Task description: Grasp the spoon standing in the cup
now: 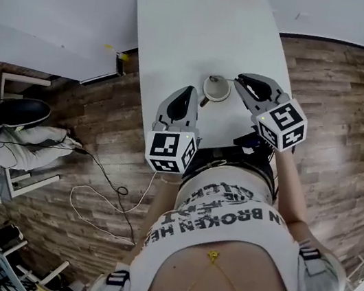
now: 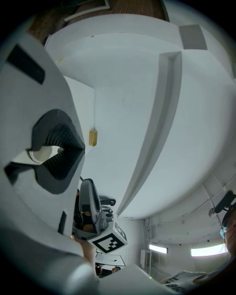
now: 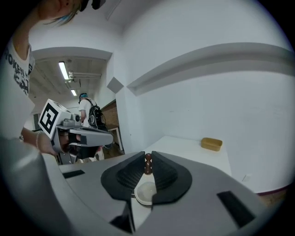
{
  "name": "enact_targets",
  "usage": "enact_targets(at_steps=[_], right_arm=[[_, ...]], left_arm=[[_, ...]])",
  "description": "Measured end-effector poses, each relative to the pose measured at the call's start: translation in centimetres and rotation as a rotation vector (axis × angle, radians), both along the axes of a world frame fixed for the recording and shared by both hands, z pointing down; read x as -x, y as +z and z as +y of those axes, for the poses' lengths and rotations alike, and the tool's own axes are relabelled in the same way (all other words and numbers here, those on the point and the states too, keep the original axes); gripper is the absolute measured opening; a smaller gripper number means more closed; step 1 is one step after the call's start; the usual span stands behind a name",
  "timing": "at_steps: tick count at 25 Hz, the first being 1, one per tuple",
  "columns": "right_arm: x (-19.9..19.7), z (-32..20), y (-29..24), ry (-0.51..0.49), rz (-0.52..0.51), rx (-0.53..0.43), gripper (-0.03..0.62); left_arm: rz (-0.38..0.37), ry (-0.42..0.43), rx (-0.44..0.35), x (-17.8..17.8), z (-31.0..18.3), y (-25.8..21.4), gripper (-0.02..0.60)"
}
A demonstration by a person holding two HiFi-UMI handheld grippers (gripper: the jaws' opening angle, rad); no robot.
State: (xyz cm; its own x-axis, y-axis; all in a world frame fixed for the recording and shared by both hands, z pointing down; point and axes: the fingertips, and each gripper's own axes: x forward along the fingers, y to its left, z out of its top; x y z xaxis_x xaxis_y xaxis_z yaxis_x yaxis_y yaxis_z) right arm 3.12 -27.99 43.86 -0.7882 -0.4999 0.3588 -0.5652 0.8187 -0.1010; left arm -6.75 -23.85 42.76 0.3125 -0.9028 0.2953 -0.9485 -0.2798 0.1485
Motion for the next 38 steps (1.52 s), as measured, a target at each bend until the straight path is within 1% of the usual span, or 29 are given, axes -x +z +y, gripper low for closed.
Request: enact_targets(at_steps=[6, 12, 17, 21, 25, 30, 38], right_arm=[[-0.5, 0.6, -3.1, 0.037, -0.097, -0.057, 0.044], [-1.0, 1.2, -6.8, 0.054, -0.25, -0.079, 0.044], [-1.3, 1.2, -9.4, 0.05, -0.311, -0.15, 0.044], [-1.7, 1.7, -10.7, 0.052, -0.322, -0.199, 0.044], [-1.6, 2.0, -11.3, 0.051, -0.31, -0.231, 0.044], [-1.6, 2.0, -11.5, 0.054, -0.279, -0.255, 0.044], [-1.6, 2.2, -11.9, 0.061, -0.266, -0.269, 0.044]], left_arm=[[0.01, 0.003, -0.027, 0.0, 0.0, -1.2, -0.005], [0.016, 0.011, -0.065, -0.3, 0.2, -3.2, -0.005], [0.024, 0.013, -0.104, -0.8, 0.0, -5.0, -0.003], [0.025, 0.013, -0.135, -1.1, 0.4, -6.3, -0.005], [0.027, 0.016, -0.147, -1.1, 0.4, -6.9, -0.005], [0.031, 0.019, -0.15, -1.2, 0.2, -7.0, -0.003], [0.034, 0.028, -0.153, -1.4, 0.4, -7.2, -0.005]])
